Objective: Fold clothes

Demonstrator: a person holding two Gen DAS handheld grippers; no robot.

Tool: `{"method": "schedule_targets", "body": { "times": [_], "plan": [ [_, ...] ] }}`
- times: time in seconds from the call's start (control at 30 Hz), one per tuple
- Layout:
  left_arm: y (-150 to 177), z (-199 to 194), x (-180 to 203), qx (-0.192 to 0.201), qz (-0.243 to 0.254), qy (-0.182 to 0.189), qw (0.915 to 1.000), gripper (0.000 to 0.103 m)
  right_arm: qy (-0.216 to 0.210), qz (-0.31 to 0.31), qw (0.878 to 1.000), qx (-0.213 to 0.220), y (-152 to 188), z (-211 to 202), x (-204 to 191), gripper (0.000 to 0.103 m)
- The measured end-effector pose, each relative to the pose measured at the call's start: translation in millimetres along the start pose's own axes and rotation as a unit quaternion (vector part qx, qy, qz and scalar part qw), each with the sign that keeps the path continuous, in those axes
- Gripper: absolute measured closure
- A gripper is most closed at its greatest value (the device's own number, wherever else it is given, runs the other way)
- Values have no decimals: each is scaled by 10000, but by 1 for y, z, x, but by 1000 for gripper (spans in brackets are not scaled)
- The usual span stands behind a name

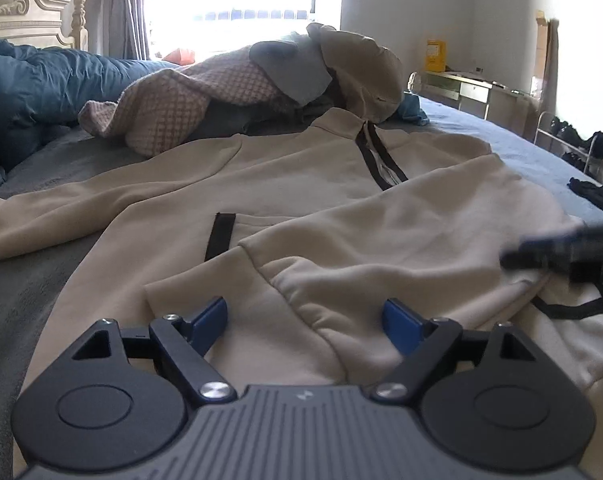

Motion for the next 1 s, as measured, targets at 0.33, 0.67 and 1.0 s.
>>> {"method": "schedule_targets", "body": {
  "times": [0.33,0.67,1.0],
  "plan": [
    [2,-4,-8,71,-89,157,9998,17,-739,-191,9950,-646,-34,85,-68,76],
    [-11,-58,-64,670,-1125,-47,9914,18,-865,-609,9933,-455,-60,57,-107,75],
    [-16,-133,-213,1517,-2807,-1301,9388,18,-1723,-1231,9772,-132,-104,68,-211,75]
  ]
}}
Point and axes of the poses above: each gripper's, at about its wrist camera, not at the fingertips, and z roughly the way its jaws point, x to its right, y to its underside, the point moved 4 cm from there along z, roughly the way its jaws point, and after that the axes turned 12 degrees about y, right-handed, at the moved point
